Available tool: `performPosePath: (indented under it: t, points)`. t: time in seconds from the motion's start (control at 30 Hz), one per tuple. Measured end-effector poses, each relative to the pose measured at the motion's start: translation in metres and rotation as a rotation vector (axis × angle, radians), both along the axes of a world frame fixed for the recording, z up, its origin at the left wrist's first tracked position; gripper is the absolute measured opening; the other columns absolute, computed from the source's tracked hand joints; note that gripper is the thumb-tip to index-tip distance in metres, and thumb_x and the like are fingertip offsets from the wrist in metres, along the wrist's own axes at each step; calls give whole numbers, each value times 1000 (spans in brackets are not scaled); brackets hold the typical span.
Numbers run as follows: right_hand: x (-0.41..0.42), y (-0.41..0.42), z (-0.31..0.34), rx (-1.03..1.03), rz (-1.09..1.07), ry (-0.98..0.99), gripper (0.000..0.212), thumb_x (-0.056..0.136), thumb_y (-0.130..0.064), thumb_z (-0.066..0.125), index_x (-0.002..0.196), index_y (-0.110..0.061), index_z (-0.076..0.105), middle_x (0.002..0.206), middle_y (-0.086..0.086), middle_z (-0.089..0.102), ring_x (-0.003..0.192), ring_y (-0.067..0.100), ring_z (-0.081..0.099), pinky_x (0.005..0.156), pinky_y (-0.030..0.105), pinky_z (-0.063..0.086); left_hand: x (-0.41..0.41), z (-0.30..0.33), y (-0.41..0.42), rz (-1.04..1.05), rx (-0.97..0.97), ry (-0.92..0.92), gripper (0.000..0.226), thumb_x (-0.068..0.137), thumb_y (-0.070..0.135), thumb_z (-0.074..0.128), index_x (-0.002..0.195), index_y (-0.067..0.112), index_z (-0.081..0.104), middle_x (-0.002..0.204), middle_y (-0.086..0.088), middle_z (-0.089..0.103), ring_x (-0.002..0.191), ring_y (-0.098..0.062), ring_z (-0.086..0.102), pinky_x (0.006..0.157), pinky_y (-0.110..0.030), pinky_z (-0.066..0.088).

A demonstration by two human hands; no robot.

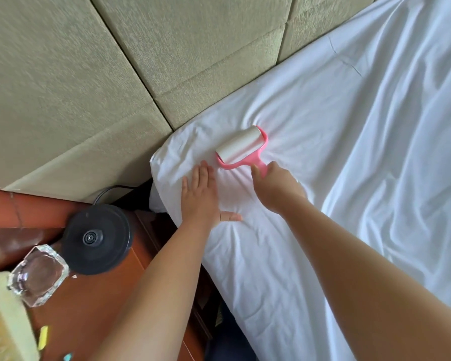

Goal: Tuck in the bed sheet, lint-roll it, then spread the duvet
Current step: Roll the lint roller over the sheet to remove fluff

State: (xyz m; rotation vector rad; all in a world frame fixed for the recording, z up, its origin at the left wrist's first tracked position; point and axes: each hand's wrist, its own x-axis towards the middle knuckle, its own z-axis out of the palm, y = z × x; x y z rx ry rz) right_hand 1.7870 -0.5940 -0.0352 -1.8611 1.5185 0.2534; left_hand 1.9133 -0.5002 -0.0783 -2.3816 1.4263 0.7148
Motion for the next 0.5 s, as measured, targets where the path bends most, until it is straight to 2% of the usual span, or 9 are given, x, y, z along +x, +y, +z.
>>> performPosePath:
  t: [0.13, 0.27, 0.37, 0.5]
  points:
    - [-25, 17, 2, -5, -23, -41, 52, 100, -50, 29, 120, -7, 49, 120, 11, 56, 109, 30, 52, 76, 31, 32, -16, 6, 17, 97, -47, 18, 129, 70, 77, 56, 149, 2, -12, 159, -12, -14, 148, -22, -11, 120, -38, 0]
    - [-61, 40, 7, 25, -34, -14, 54, 100, -50, 28, 125, -6, 47, 133, 13, 51, 116, 33, 52, 82, 36, 37, -42, 12, 36, 131, -100, -7, 105, 88, 63, 48, 150, 2, -10, 160, -12, -8, 148, -21, -4, 119, -37, 3]
    - [-89, 55, 11, 38, -41, 9, 53, 99, -50, 29, 120, -6, 49, 121, 17, 57, 110, 35, 55, 79, 35, 37, -61, 20, 47, 119, -101, -46, 98, 92, 55, 49, 151, 4, -10, 161, -10, -7, 148, -20, -2, 120, -37, 4]
    - [-117, 67, 19, 51, -49, 18, 51, 99, -49, 29, 113, -6, 52, 111, 15, 60, 98, 32, 55, 74, 33, 37, -78, 30, 61, 94, -109, -84, 100, 90, 55, 53, 151, 5, -9, 161, -10, -6, 148, -20, 0, 120, -38, 4]
